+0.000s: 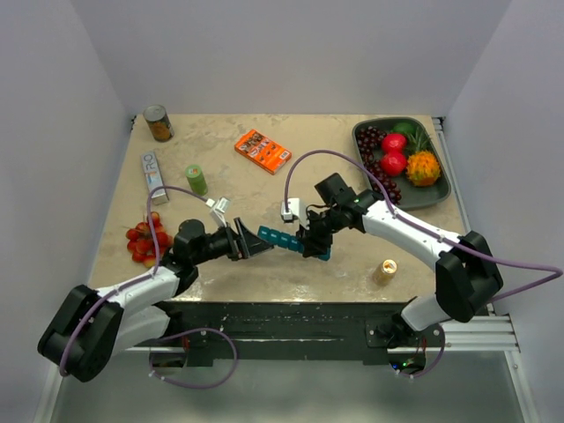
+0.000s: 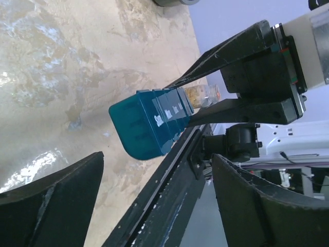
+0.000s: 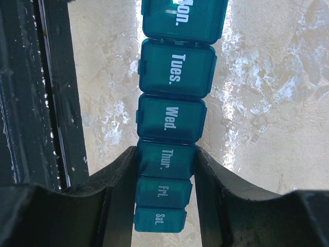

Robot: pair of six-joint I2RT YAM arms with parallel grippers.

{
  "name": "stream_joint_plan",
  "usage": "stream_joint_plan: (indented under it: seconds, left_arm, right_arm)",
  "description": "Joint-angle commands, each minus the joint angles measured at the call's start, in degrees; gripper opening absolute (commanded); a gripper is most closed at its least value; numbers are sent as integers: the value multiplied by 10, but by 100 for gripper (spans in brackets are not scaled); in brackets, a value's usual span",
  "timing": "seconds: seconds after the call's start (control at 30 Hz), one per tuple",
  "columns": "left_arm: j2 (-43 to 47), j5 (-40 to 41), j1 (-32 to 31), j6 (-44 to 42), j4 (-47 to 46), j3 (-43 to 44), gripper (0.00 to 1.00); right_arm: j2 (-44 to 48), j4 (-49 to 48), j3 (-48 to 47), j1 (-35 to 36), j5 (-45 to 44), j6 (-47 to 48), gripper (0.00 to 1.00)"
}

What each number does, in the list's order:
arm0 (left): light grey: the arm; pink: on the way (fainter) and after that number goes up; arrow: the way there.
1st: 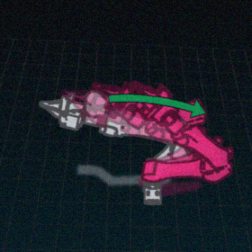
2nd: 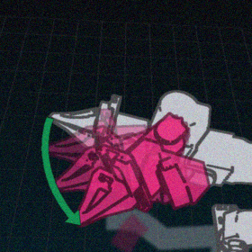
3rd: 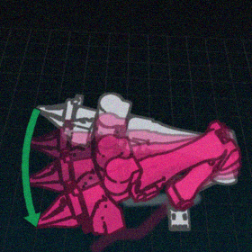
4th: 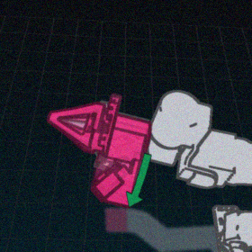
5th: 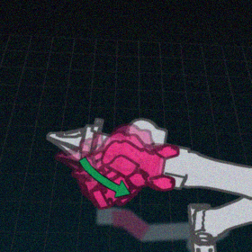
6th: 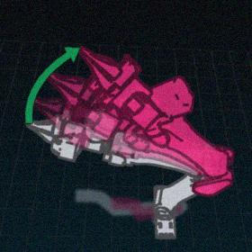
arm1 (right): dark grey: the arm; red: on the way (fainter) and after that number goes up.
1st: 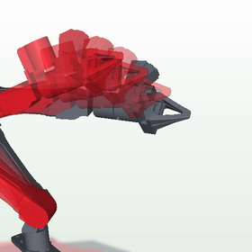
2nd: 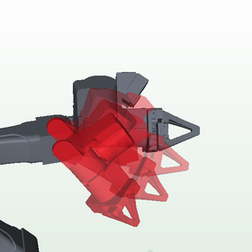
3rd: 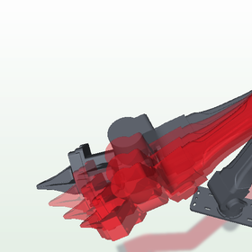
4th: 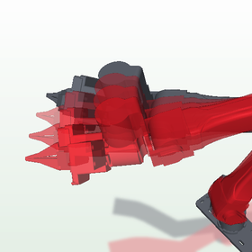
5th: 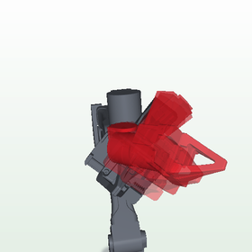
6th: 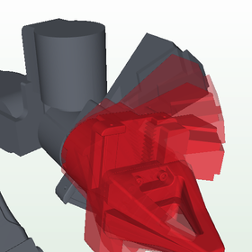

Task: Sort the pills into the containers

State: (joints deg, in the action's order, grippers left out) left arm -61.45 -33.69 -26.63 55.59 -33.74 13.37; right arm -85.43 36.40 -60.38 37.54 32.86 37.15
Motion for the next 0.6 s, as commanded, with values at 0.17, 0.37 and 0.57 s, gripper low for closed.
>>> stream_joint_plan:
  seconds: [0.17, 0.37, 0.57]
  left_arm:
    - [-49, 30, -18, 61, -115, 23, 78]
    - [-76, 25, -25, 71, -119, 36, 67]
    - [-90, 25, -33, 70, -106, 47, 59]
  right_arm:
    - [29, -14, 13, 2, 27, 20, 15]
    - [40, -22, 20, 3, 26, 22, 15]
    - [42, -25, 23, 5, 26, 23, 15]
